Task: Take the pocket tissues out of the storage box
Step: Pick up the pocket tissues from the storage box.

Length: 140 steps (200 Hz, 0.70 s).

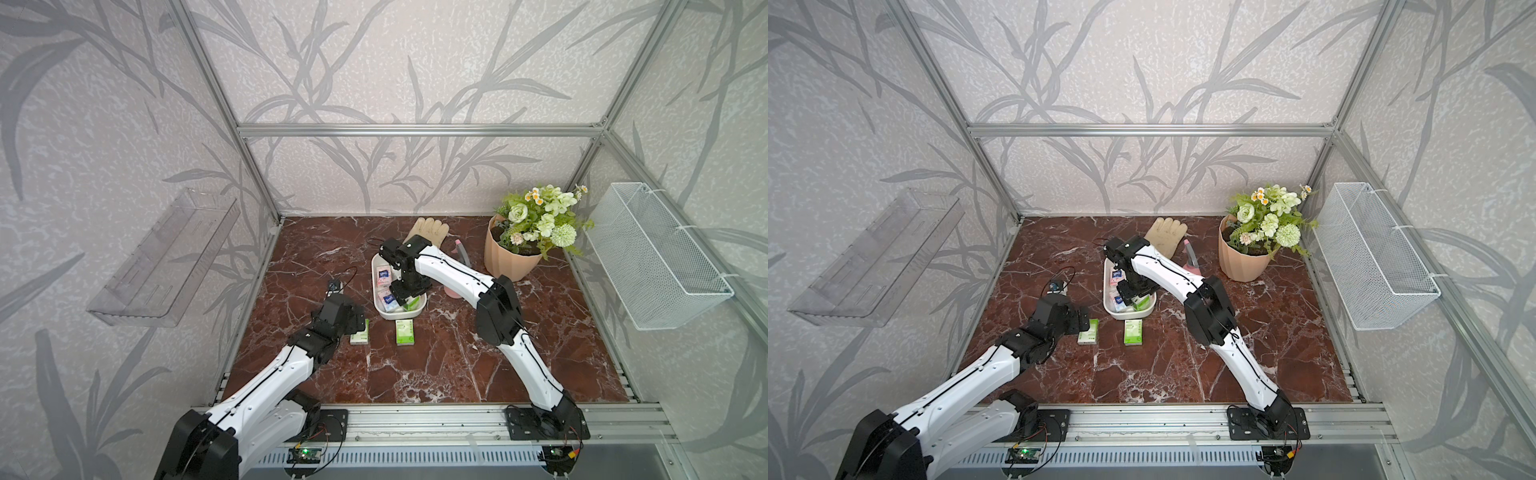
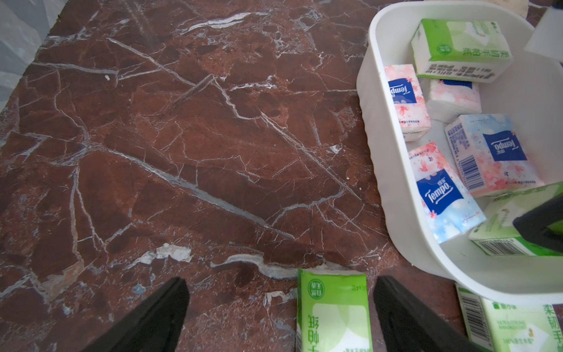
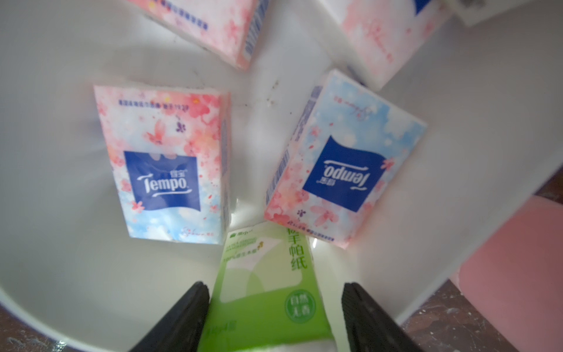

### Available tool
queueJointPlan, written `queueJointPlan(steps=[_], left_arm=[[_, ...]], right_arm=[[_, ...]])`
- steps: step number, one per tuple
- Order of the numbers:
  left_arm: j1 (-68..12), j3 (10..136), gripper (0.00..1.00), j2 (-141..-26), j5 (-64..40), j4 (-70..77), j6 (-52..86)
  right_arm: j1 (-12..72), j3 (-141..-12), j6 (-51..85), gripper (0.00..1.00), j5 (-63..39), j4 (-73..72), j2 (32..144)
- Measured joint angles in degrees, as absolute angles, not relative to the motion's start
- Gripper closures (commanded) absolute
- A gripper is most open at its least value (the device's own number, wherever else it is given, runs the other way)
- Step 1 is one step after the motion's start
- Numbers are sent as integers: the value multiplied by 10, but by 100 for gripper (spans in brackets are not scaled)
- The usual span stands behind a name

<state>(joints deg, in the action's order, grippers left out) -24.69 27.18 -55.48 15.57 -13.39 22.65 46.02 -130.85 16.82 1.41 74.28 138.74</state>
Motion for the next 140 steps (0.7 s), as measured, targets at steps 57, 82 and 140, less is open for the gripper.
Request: queueJointPlan(steps=[57,82,140], left_arm=[[-247,272,0,-555,156,-134,227],[-247,272,0,-555,156,-134,227],[-247,272,0,-555,155,-134,227]], right_arm=[[460,-1297,168,32,14,750,1387],[460,-1293,169,38,14,750,1387],[460,-1264,185,43,17,736,1361]])
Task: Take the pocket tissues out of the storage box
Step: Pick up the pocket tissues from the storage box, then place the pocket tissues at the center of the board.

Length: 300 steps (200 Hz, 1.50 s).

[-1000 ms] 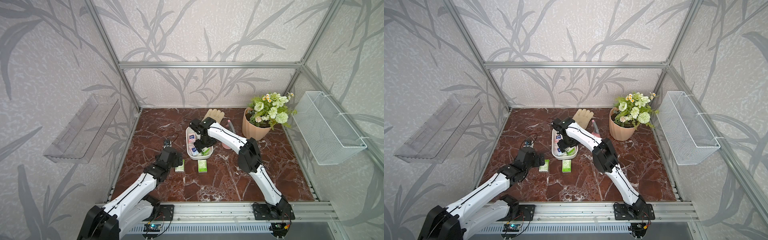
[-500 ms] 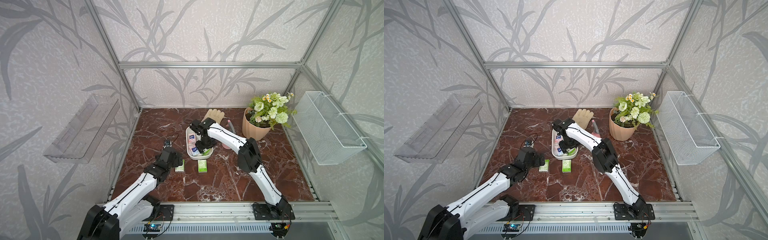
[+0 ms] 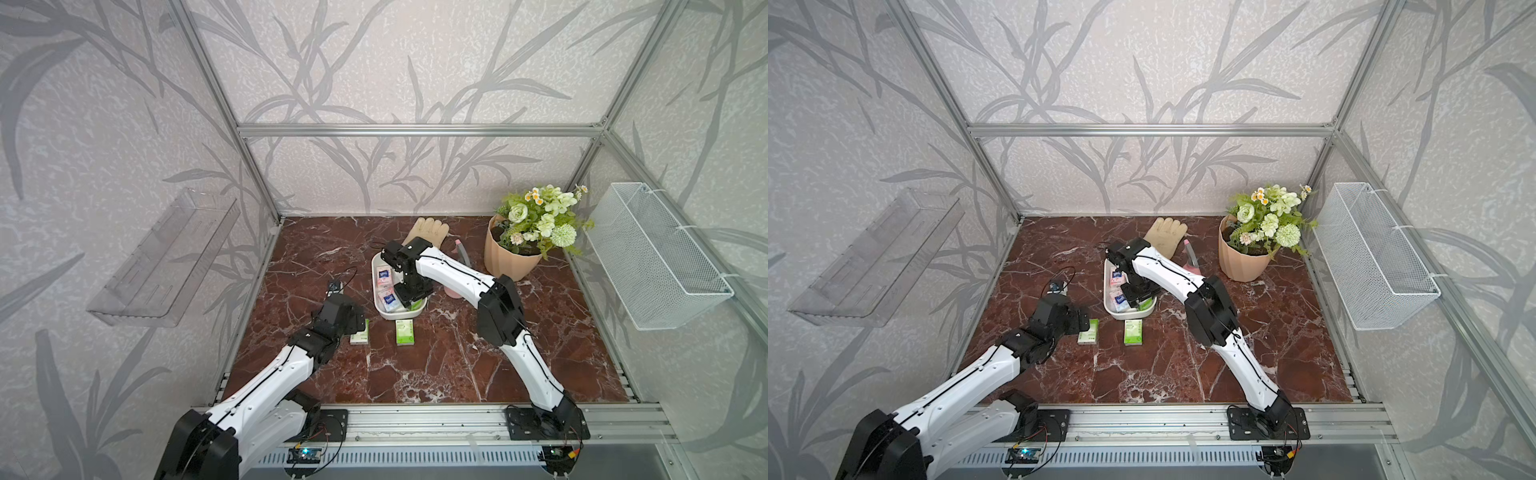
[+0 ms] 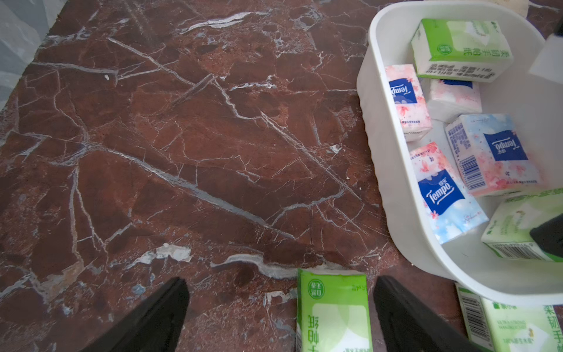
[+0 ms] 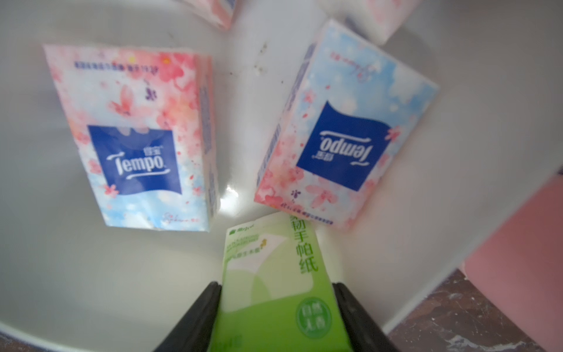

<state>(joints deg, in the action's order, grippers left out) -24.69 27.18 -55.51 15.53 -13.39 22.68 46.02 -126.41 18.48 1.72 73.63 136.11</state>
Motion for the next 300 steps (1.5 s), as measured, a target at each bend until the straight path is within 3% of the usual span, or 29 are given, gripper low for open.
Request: queueJointPlan(steps=[62,159,222,300], left_arm=[[-247,272,0,-555,155,-133,227],[-244,272,0,-555,154,-132,225],[-244,272,0,-566,153,-128,225],[-244,272,0,-568,153,-128,226]], right_arm=[[461,-1155,230,45,52,668,1211],[485,-738,377,45,130,449,889],[513,-604,497,45,196,345,874],[514,-573,564,44,205,261,929]])
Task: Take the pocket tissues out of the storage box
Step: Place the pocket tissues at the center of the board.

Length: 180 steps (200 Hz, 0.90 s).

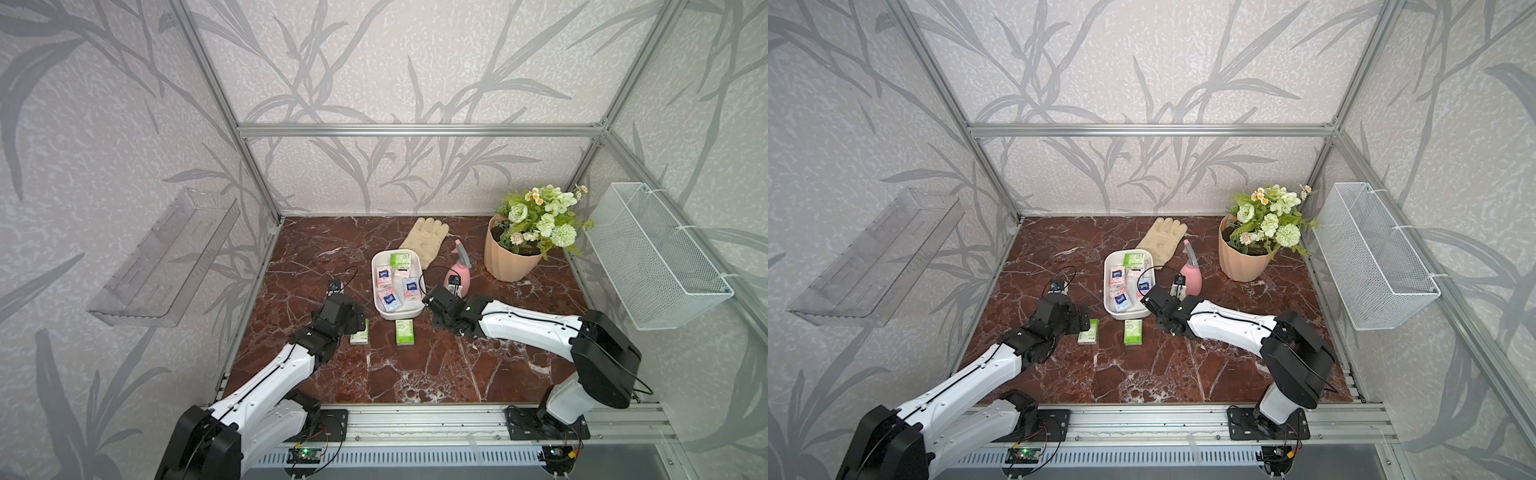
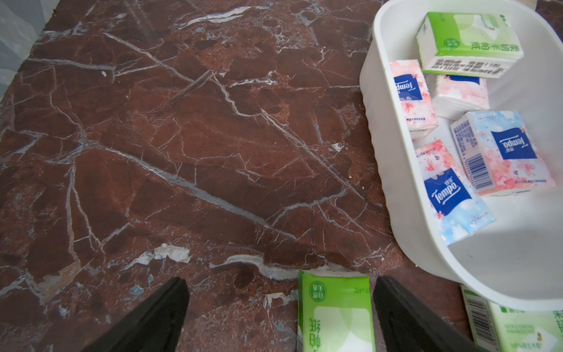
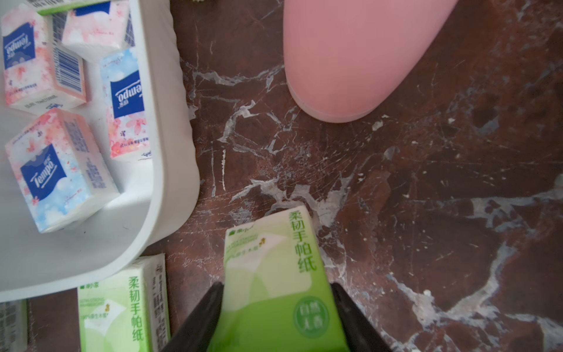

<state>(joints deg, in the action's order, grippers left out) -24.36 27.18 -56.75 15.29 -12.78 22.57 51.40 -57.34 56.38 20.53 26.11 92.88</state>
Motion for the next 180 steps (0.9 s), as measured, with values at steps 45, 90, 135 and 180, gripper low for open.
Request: queueJointPlan(steps=[45,90,135,180], left_arm=[[-244,272,0,-568,153,-128,226],[-244,272,0,-568,153,-128,226],[-244,272,0,-569,152,-128,226],[-244,272,0,-569,151,-128,225]], right_arm=[[514,-561,575,43,205,241,951],[516,-548,592,39,194,237,952],[517,-533,601,29,184,243,952],[517,-537,598,18,179,251,952]])
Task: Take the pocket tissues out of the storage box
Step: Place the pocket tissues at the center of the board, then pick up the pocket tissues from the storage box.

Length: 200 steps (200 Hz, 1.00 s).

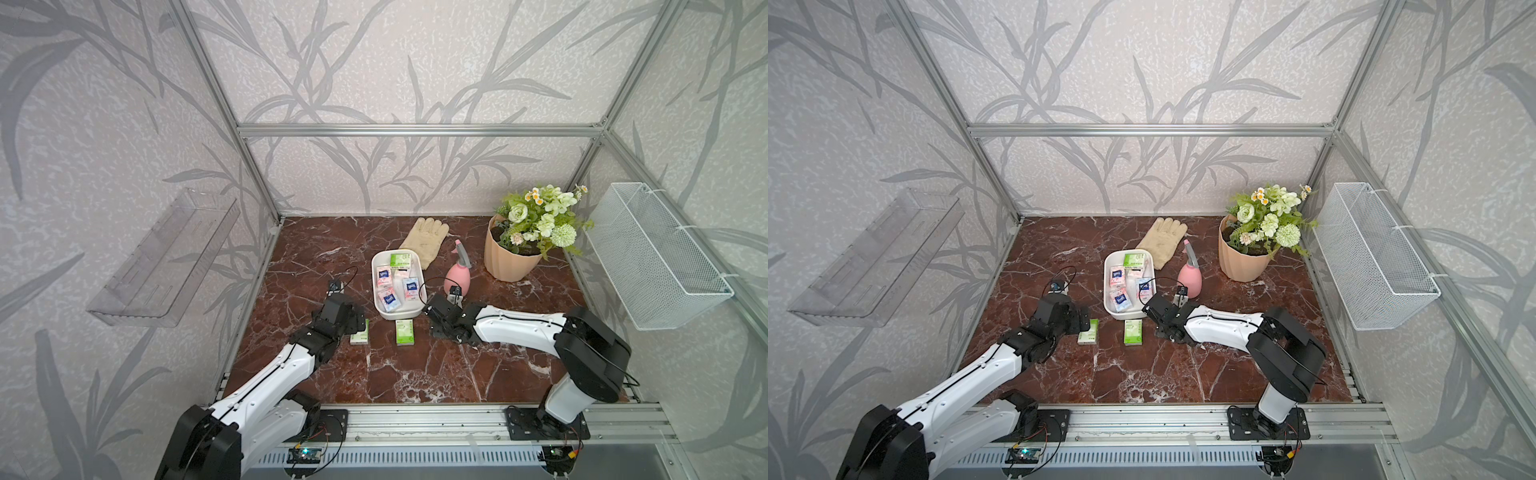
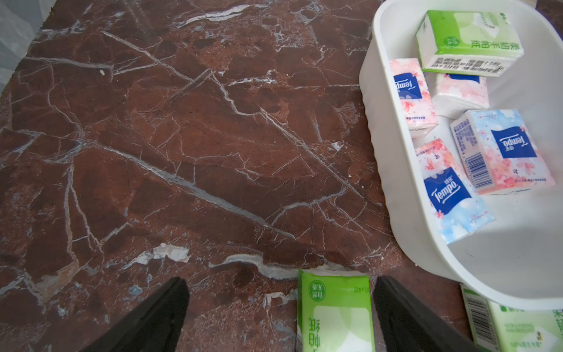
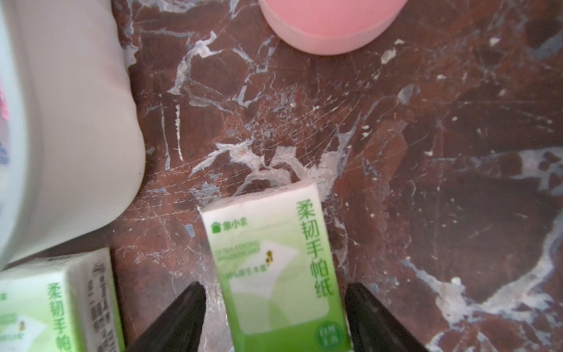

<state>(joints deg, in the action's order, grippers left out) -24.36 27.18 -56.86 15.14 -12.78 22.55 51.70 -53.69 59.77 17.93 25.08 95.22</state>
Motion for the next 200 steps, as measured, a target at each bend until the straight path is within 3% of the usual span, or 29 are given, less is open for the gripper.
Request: queueJointPlan(steps=[66,129,200], left_arm=[[-243,272,0,-568,151,-128,222],[-238,293,0,-568,149,-133,222],[-223,304,0,-568,138,-150,285]], right_arm=[[517,-602,553,15,190,319,929],[512,-762,370,3,179,382,928],[459,-1021,147,1,129,460,1072]])
